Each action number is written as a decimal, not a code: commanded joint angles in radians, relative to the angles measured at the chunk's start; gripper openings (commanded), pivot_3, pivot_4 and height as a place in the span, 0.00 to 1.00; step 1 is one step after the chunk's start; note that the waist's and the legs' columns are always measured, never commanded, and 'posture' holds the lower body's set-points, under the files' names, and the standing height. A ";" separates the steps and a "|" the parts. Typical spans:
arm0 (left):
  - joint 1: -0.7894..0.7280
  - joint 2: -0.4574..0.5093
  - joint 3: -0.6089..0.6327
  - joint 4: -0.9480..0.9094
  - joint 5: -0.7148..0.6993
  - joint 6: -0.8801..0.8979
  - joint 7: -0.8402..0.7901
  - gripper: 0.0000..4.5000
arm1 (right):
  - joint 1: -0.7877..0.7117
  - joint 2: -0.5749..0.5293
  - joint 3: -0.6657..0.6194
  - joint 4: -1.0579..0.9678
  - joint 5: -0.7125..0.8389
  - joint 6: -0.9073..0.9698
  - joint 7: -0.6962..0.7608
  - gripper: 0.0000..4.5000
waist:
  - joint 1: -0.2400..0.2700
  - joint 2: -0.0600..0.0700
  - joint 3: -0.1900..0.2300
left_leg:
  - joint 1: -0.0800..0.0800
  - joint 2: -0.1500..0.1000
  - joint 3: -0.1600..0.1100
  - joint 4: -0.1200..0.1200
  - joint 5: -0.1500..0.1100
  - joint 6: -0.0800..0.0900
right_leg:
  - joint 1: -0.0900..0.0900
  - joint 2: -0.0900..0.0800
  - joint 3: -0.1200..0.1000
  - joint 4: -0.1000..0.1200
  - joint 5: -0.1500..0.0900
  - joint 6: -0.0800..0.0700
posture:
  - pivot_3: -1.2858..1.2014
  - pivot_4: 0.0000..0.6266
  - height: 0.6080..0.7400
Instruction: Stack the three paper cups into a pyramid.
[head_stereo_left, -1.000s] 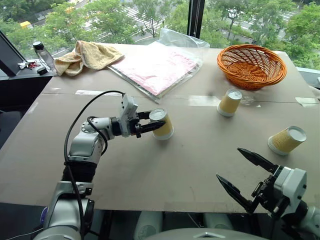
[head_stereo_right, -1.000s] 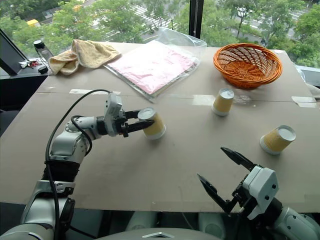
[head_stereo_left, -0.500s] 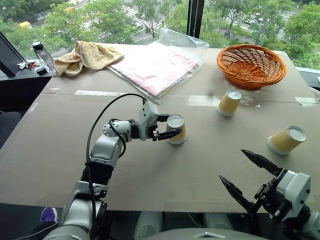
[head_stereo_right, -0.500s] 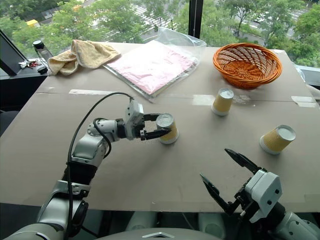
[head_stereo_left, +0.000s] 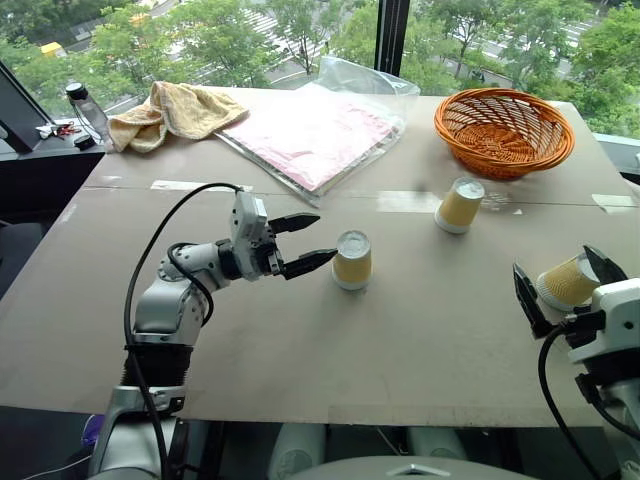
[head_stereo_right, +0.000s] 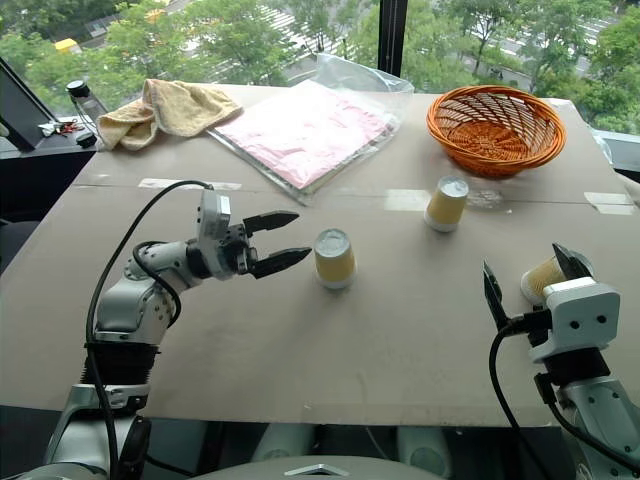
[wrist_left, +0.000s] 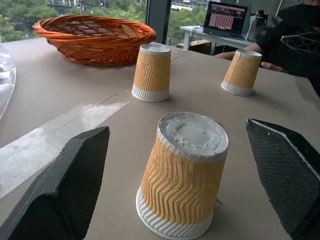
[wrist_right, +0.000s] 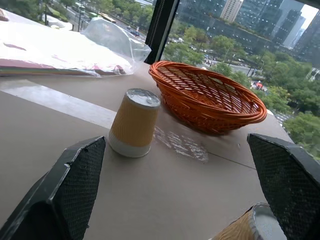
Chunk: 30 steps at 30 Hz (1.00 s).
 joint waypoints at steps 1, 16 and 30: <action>0.058 0.048 -0.004 -0.173 -0.099 0.053 -0.088 0.99 | -0.049 -0.023 -0.075 0.052 -0.031 0.082 -0.042 1.00 | 0.001 0.001 0.000 | 0.000 0.000 0.000 0.000 0.000 0.000 | 0.000 0.000 0.000 0.000 0.000 0.000 | 0.52 0.24 1.00; 0.163 0.077 -0.050 -0.354 -0.147 0.082 -0.099 1.00 | -0.308 0.046 -0.210 0.290 0.157 0.381 -0.097 0.88 | -0.004 0.005 0.001 | 0.001 0.000 0.001 -0.001 0.000 0.000 | 0.000 0.000 0.001 0.000 0.000 0.000 | 0.52 0.24 1.00; 0.293 0.019 0.098 -0.242 -0.186 -0.009 -0.071 1.00 | -0.247 -0.090 -0.008 0.119 0.277 0.247 0.216 0.47 | -0.019 0.010 0.002 | 0.003 0.001 0.002 -0.003 0.000 0.000 | 0.000 0.001 0.002 0.000 0.000 0.000 | 0.52 0.24 1.00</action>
